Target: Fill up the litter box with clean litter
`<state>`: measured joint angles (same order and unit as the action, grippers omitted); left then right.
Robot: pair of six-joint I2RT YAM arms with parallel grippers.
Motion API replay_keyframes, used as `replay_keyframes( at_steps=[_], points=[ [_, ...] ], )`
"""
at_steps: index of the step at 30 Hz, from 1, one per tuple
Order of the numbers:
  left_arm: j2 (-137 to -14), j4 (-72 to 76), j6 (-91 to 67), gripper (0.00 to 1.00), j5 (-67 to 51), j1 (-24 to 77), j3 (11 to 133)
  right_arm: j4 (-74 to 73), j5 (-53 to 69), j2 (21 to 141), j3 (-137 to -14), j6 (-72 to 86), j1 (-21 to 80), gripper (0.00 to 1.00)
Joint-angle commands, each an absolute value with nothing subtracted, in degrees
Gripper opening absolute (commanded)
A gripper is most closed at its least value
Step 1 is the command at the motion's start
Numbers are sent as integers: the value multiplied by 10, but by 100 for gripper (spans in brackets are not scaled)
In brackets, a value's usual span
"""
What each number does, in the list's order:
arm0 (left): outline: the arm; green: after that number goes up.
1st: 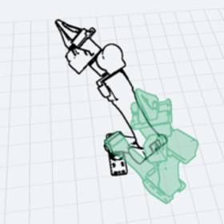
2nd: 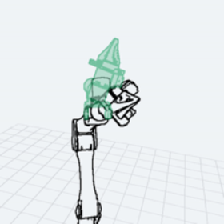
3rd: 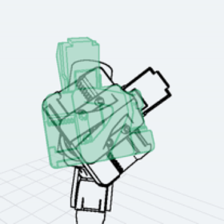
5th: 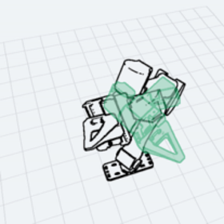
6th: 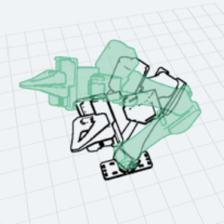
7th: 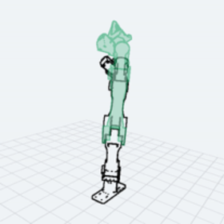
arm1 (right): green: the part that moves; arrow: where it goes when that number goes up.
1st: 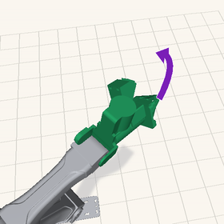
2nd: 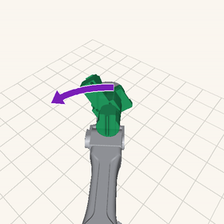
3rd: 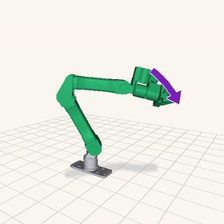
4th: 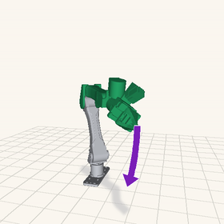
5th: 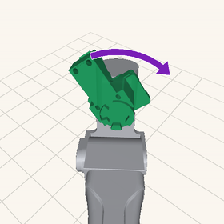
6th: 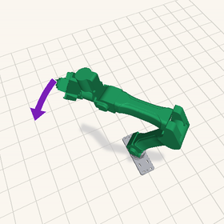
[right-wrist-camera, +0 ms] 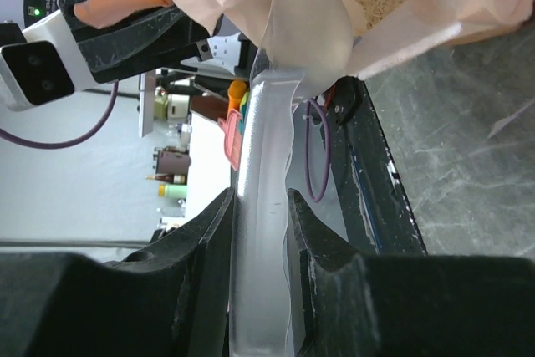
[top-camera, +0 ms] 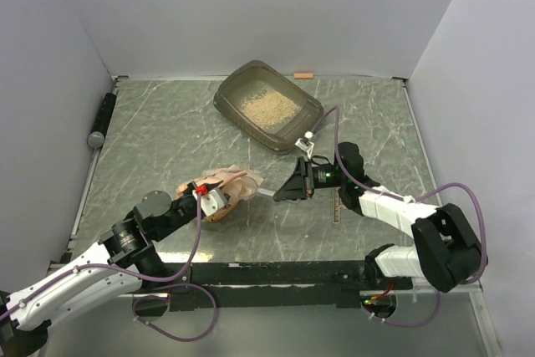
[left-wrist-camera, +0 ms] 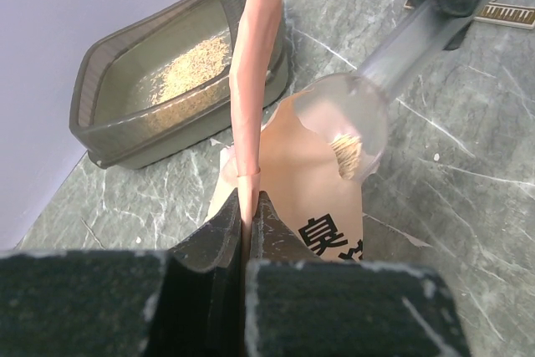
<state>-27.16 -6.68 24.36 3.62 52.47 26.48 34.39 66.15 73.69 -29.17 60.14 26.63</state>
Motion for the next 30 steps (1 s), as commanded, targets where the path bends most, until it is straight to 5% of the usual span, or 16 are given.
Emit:
replay_keyframes(
  at_steps=[1,20,30],
  points=[
    [-266,-11,243,1,19,526,281,367,662,701,-267,586,249,0],
    [-271,-8,243,1,19,526,279,484,615,626,-132,699,221,0],
    [-275,-9,243,1,24,526,279,409,574,529,-122,716,221,0]
  ],
)
